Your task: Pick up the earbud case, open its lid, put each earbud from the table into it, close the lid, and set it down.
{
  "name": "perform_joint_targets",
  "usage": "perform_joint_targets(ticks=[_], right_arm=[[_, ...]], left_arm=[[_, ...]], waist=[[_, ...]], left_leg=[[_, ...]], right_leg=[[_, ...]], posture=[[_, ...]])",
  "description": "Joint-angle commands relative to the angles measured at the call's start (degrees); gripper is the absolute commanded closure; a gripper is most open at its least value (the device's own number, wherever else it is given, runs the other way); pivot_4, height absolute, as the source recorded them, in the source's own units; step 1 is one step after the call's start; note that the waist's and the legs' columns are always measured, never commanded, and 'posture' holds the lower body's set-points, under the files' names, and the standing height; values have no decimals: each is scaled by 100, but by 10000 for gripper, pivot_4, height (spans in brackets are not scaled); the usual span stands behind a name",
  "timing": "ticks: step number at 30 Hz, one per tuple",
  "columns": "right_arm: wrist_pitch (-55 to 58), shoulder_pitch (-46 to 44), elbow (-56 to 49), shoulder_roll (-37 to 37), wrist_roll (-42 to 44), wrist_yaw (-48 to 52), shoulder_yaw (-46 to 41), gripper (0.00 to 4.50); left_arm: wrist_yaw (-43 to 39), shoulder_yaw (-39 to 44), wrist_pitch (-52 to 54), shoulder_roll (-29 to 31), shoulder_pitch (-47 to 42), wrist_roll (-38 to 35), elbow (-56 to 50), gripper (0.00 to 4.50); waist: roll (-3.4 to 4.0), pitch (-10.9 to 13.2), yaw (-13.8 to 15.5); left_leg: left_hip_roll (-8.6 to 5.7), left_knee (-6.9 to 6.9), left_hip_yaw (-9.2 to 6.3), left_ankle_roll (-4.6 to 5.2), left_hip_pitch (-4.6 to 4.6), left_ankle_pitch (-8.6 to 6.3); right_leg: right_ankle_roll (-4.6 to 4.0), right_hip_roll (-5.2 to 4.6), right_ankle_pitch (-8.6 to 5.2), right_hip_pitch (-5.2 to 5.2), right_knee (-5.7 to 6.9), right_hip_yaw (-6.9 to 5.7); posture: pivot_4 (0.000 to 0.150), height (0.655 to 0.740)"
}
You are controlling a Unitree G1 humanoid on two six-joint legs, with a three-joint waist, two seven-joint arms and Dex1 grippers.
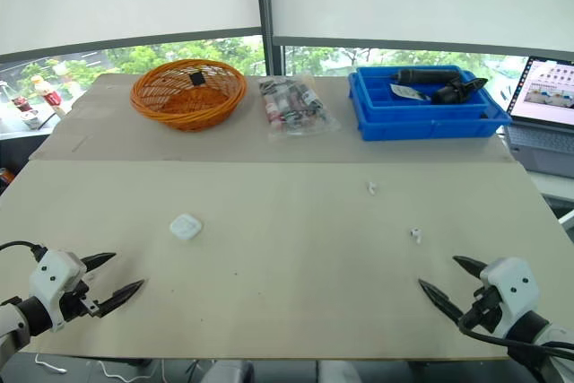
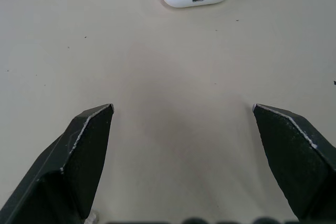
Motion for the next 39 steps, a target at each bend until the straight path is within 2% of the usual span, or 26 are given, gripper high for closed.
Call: perform_joint_targets(ticks=[1, 17, 26, 33, 39], right_arm=[[-23, -38, -118, 23, 12, -35, -138, 535], [88, -214, -29, 85, 175, 57, -156, 535], [110, -169, -73, 88, 49, 92, 10, 535], [686, -615, -945, -63, 381, 60, 406, 535], [1241, -1211, -1671, -418, 573, 97, 858, 535]], left_arm=[[-88, 116, -240, -32, -122, -63, 94, 0], [-953, 199, 125, 7, -414, -844, 225, 0], [-701, 69, 430, -59, -590, -921, 121, 0], [-4, -590, 998, -156, -1386, -545, 160, 0], [154, -1060, 1218, -305, -2084, -371, 467, 0]], waist=[[0, 0, 1], [0, 0, 5], [0, 0, 1], [3, -1, 7], [2, -1, 1]], left_leg=[[0, 0, 0, 0, 0, 0], [0, 0, 0, 0, 0, 0], [0, 0, 0, 0, 1, 0], [-1, 1, -2, 0, 4, 0], [-2, 2, -5, 0, 3, 0]], right_leg=[[0, 0, 0, 0, 0, 0], [0, 0, 0, 0, 4, -1], [0, 0, 0, 0, 5, -1], [-1, 1, 0, 1, 13, -1], [-1, 0, 1, -1, 14, -3]], posture=[[1500, 7114], [1500, 7114], [1500, 7114], [1500, 7114], [1500, 7114]])
